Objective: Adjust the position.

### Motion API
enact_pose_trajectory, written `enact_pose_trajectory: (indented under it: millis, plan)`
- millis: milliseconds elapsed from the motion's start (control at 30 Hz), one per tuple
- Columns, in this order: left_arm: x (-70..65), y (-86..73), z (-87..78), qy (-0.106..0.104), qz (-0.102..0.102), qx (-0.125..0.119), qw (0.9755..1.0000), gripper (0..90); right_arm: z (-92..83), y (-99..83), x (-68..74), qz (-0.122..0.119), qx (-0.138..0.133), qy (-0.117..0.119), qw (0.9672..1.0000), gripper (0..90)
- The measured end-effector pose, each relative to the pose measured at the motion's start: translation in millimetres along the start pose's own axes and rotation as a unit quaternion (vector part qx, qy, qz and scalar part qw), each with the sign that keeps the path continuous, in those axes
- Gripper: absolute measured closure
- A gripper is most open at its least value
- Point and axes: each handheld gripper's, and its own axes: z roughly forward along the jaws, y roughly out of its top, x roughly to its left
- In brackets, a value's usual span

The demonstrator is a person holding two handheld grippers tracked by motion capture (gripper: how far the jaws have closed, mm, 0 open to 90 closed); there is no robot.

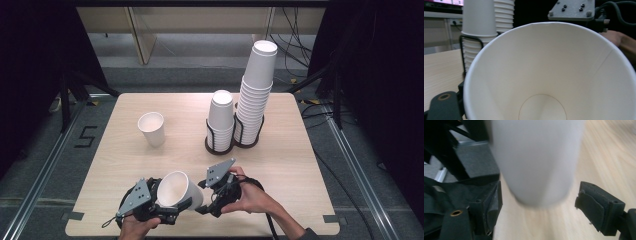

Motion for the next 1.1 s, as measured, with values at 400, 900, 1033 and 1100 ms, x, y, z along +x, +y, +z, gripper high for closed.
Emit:
enact_pose_trajectory:
  millis: [400, 900, 1033, 1100]
  plan:
    - [31.6, -4.6, -11.4, 0.149, 0.007, 0.062, 0.9868, 12.8, -17.1, -21.0, -13.6, 0.030, 0.023, -0.088, 0.9954, 22.3]
    - [70.5, -10.3, -29.9, 0.252, 0.010, 0.077, 0.9647, 12.6, -24.2, -41.9, -18.1, 0.049, 0.015, -0.127, 0.9906, 22.6]
    - [77.5, -12.4, -32.0, 0.269, 0.004, 0.084, 0.9594, 12.6, -24.4, -47.6, -18.6, 0.056, 0.012, -0.131, 0.9898, 21.9]
    - [81.2, -12.9, -33.2, 0.275, 0.003, 0.086, 0.9574, 12.6, -24.6, -50.0, -17.9, 0.062, 0.008, -0.134, 0.9890, 21.7]
